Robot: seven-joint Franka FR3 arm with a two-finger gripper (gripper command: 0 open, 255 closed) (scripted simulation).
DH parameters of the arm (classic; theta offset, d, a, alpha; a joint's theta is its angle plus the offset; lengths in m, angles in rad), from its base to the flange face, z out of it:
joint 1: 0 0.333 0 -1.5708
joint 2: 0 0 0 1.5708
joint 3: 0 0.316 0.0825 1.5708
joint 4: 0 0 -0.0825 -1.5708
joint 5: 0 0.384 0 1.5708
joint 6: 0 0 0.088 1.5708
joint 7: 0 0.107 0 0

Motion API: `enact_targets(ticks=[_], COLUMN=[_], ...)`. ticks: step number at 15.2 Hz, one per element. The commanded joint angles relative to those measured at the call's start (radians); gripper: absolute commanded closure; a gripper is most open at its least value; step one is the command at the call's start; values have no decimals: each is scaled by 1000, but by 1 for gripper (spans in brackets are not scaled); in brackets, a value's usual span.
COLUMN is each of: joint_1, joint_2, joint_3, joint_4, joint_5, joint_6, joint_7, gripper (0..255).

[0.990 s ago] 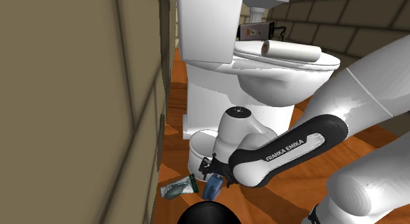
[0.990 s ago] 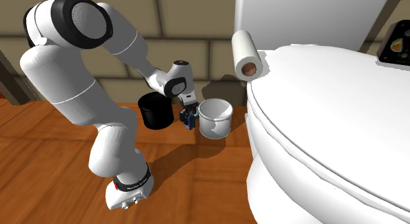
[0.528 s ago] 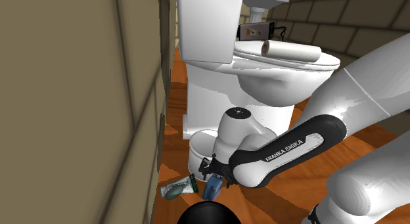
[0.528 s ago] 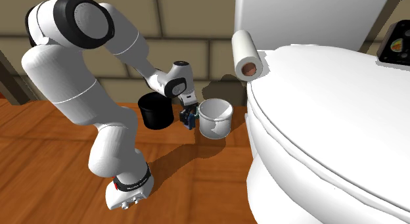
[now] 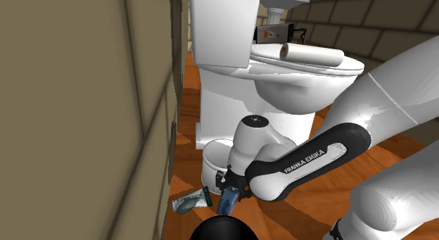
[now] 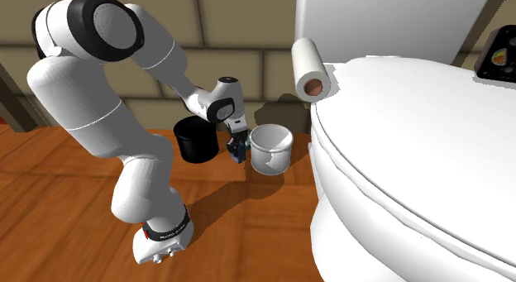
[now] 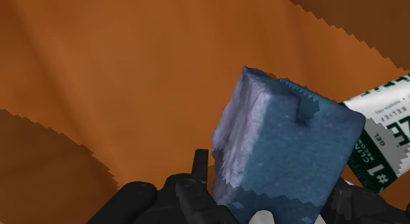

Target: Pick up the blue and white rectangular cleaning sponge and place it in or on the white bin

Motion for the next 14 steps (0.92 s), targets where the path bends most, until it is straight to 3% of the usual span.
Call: enact_targets(ticks=[1,8,14], joint_1=[0,76,118], joint_2=[0,-114,-208], joint_3=[0,-79,-140], joint_4=[0,21,49], joint_5=[0,76,102], joint_6=[0,-126,-245], joint_7=[0,-60,-89], gripper=[255,255,255])
